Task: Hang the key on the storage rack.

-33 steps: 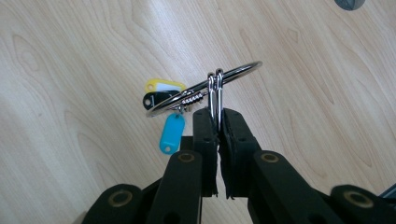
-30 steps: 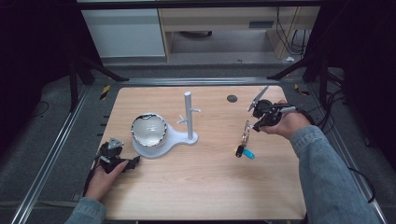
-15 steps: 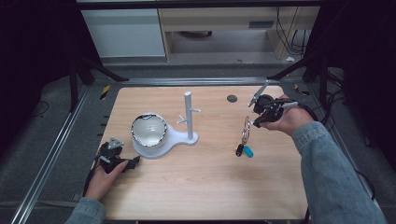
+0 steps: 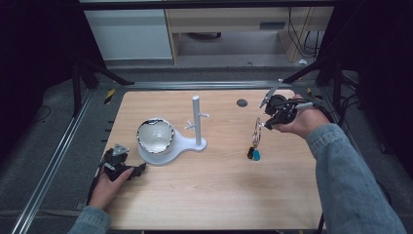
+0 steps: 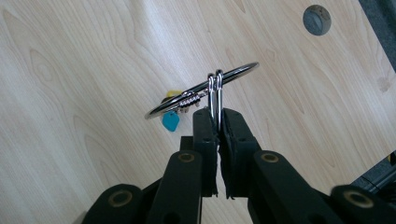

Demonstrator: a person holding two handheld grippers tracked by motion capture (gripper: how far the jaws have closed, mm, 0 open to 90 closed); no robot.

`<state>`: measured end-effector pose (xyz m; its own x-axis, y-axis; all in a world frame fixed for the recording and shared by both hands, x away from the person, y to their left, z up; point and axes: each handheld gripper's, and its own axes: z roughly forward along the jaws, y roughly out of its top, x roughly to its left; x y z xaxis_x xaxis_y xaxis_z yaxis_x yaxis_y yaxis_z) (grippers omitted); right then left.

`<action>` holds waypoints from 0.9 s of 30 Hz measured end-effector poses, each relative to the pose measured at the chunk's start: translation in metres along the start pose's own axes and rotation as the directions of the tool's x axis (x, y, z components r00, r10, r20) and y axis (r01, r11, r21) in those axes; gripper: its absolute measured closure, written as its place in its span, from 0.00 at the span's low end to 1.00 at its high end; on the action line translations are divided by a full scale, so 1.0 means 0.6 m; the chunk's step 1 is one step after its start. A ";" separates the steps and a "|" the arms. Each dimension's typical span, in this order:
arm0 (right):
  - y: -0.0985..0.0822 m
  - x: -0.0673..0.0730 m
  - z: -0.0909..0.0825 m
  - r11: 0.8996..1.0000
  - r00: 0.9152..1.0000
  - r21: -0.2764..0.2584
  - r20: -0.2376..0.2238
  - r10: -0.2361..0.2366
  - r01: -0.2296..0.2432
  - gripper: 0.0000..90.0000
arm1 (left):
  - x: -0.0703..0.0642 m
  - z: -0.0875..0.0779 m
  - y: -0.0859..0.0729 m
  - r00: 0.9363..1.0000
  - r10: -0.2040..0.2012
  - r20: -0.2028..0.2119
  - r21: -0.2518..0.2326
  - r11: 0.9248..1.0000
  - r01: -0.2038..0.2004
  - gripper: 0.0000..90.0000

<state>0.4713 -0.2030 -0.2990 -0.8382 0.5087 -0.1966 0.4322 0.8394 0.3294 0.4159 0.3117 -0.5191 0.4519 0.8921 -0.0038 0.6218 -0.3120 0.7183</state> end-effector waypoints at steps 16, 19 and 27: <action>0.022 0.002 -0.020 1.000 1.000 -0.007 0.020 -0.022 0.022 0.95 | 0.000 0.000 0.000 1.000 0.000 0.000 0.000 1.000 0.000 0.00; 0.026 0.003 -0.022 1.000 1.000 -0.010 0.019 -0.021 0.021 0.95 | 0.000 0.000 0.000 1.000 -0.001 0.000 -0.001 1.000 0.001 0.00; 0.037 0.004 -0.021 0.999 0.999 -0.012 0.017 -0.034 0.034 0.95 | 0.000 0.000 0.000 1.000 0.000 0.000 0.001 1.000 0.000 0.00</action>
<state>0.4746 -0.1854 -0.2805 -0.8465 0.4834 -0.2232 0.3997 0.8539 0.3334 0.4159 0.3117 -0.5190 0.4513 0.8924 -0.0038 0.6226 -0.3119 0.7177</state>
